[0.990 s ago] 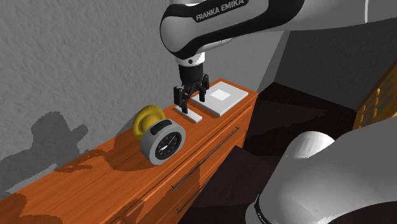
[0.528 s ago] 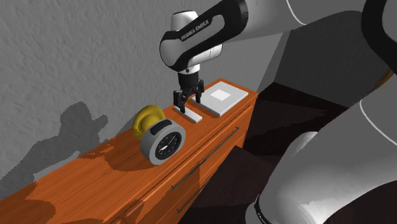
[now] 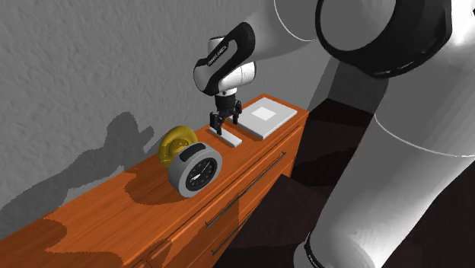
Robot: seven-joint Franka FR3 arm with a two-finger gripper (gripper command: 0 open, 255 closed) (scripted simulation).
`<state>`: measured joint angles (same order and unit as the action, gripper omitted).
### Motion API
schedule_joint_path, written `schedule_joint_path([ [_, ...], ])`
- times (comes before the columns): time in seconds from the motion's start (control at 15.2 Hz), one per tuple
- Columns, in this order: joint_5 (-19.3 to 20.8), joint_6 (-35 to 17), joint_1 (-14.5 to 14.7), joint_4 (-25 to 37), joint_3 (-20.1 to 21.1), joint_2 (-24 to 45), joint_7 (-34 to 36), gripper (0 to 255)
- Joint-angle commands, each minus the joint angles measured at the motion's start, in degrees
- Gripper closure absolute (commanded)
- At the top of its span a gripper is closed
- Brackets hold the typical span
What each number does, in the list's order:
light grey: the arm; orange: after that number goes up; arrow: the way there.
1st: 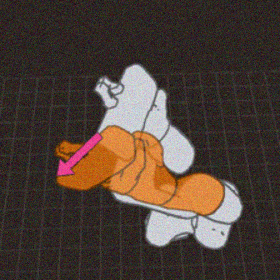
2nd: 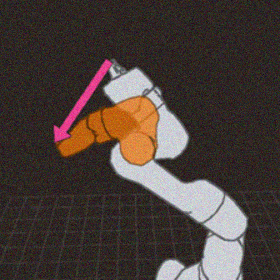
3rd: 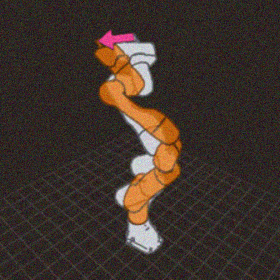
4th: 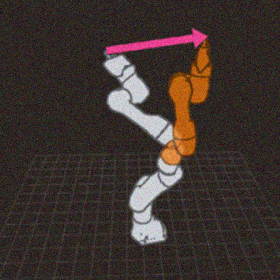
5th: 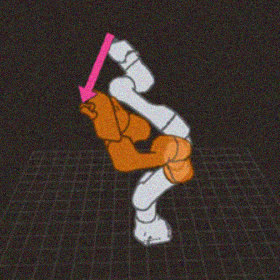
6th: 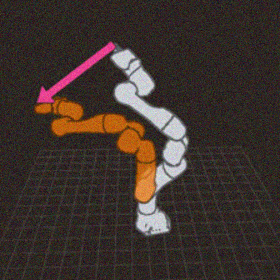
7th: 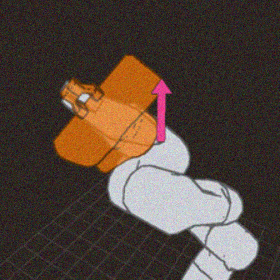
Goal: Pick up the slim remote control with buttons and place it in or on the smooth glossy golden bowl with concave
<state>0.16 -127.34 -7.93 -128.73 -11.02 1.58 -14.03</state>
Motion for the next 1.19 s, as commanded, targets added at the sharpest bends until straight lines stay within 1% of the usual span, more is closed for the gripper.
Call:
schedule_joint_path([
  [0.0, -1.0, -1.8, -0.4, 2.6, -0.3, 4.2, -1.1, 0],
  [0.26, -3.2, -4.5, -1.9, 8.9, -0.6, 12.9, -3.9, 0],
  [0.53, -5.3, -6.0, -3.9, 16.3, -0.4, 21.5, -6.3, 0],
  [0.79, -7.0, -6.3, -6.2, 25.1, 0.1, 30.3, -8.1, 0],
  [1.06, -8.2, -5.4, -8.5, 35.5, 0.7, 39.4, -9.3, 0],
  [1.12, -8.3, -5.3, -8.6, 35.8, 0.7, 39.6, -9.3, 0],
])
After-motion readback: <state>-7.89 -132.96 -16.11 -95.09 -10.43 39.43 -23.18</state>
